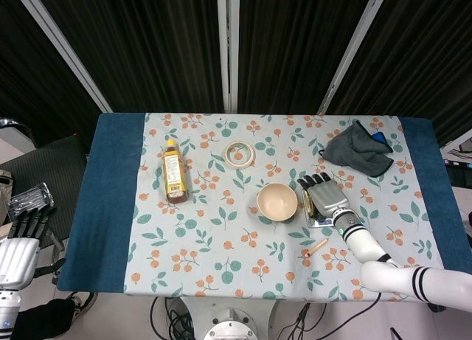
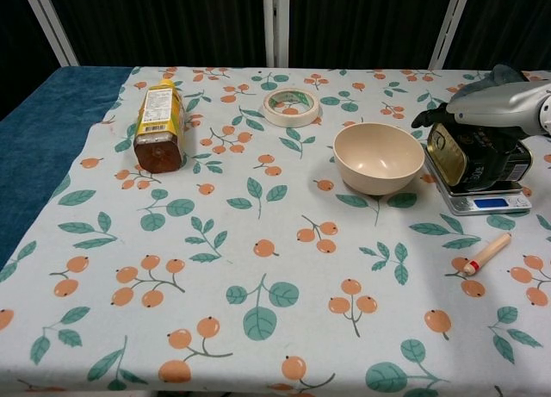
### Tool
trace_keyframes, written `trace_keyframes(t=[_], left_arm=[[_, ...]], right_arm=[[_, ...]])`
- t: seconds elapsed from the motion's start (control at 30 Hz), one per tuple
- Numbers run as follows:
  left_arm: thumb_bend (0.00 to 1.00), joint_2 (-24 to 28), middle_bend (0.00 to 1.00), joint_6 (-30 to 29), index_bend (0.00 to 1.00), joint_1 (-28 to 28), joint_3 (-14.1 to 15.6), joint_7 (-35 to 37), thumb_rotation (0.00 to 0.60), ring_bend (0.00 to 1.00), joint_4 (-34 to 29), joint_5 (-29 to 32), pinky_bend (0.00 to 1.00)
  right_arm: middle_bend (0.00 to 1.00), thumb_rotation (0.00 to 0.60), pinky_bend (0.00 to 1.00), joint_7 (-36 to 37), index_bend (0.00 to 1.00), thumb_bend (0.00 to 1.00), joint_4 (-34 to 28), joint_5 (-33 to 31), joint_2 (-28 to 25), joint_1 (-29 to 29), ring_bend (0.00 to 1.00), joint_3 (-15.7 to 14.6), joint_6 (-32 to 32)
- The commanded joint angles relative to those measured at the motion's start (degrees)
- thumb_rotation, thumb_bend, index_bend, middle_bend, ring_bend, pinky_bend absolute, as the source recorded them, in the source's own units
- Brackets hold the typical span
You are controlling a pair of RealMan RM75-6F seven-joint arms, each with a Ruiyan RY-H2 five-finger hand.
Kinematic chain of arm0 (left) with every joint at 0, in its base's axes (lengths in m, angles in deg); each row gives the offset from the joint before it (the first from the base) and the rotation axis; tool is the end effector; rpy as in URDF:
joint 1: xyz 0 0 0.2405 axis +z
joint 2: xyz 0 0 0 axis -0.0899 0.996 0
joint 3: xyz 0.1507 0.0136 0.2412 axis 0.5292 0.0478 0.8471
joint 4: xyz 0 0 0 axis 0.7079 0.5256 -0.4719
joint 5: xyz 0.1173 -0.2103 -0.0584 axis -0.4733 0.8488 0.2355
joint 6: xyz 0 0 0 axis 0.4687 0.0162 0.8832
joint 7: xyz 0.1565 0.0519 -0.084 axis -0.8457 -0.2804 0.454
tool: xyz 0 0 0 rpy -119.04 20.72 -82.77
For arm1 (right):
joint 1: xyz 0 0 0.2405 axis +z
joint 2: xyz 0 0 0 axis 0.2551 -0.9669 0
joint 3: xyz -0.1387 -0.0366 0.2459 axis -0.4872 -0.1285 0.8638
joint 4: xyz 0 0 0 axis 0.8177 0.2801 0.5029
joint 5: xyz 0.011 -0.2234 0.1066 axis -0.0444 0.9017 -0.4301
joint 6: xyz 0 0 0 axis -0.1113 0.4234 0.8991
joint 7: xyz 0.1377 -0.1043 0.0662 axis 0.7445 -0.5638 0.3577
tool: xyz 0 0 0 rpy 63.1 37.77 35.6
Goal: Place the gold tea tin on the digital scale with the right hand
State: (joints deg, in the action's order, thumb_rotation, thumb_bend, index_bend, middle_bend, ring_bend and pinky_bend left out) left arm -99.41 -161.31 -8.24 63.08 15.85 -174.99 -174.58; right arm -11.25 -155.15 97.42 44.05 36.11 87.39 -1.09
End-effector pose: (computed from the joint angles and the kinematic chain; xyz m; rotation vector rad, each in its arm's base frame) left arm -0.3733 0.2031 0.1211 -1.4429 -0.8725 -0.8467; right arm -0.2259 -0.4097 -0.0274 1.9540 -0.9825 0.3718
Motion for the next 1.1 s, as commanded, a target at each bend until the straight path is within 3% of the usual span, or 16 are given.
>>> trace_keyframes(t=[0.03, 0.23, 0.37, 0.47, 0.6, 0.67, 0.77, 0.97, 1.1], left_arm=[[0.07, 0.01, 0.0, 0.13, 0.01, 0.03, 0.11, 0.46, 0.6, 0.0, 0.13, -0.06, 0.0], [0.07, 0.29, 0.0, -0.39, 0.01, 0.15, 0.04, 0.08, 0.6, 0.0, -0.22, -0.41, 0.0], [0.07, 0.76, 0.0, -0.88, 0.01, 0.19, -0.11, -0.59, 0.6, 0.0, -0.99, -0.71, 0.0], [0.07, 0.94, 0.0, -0.89, 0.01, 0.16, -0.16, -1.16, 0.6, 0.0, -1.69, -0.75, 0.0], [0.07, 1.13, 0.0, -1.3, 0.01, 0.2, -0.21, -2.07, 0.6, 0.0, -2.83, -1.14, 0.0], [0.07, 1.52, 0.0, -1.29, 0.01, 0.12, -0.09, -2.19, 0.6, 0.0, -3.41, -1.51, 0.0], [0.07, 1.89, 0.0, -1.22, 0.01, 0.01, -0.17, -2.95, 0.6, 0.0, -3.89, -1.58, 0.0], [0.08, 2.3, 0.0, -0.32, 0.01, -0.65, -0.1, -2.89, 0.6, 0.0, -4.65, -2.05, 0.0], [0.09, 2.43, 0.0, 0.31, 0.01, -1.14, -0.39, -3.4, 0.6, 0.0, -4.93, -1.8, 0.0]], right_arm=[[0.0, 0.6, 0.0, 0.29, 0.0, 0.13, -0.65, -0.02, -0.7, 0.22, 0.0, -0.47, 0.33], [0.0, 0.6, 0.0, 2.55, 0.0, 0.13, -5.26, 2.3, -4.76, -1.78, 0.0, -1.38, 3.73], [0.0, 0.6, 0.0, 7.49, 0.0, 0.12, -12.26, 11.98, -11.07, -8.62, 0.0, -3.17, 12.68], [0.0, 0.6, 0.0, 14.14, 0.0, 0.11, -13.05, 21.92, -13.34, -16.6, 0.0, -5.52, 22.3], [0.0, 0.6, 0.0, 24.79, 0.0, 0.08, -4.21, 31.58, -10.15, -26.83, 0.0, -7.54, 34.38], [0.0, 0.6, 0.0, 29.98, 0.0, 0.07, 1.14, 33.92, -8.31, -31.0, 0.0, -8.56, 37.48], [0.0, 0.6, 0.0, 35.23, 0.0, 0.06, 5.87, 34.07, -7.24, -34.62, 0.0, -8.75, 38.1], [0.0, 0.6, 0.0, 44.46, 0.0, 0.06, 17.32, 36.31, -1.96, -39.35, 0.0, -6.33, 40.86], [0.0, 0.6, 0.0, 46.63, 0.0, 0.07, 21.85, 37.58, 0.12, -40.73, 0.0, -4.96, 41.31]])
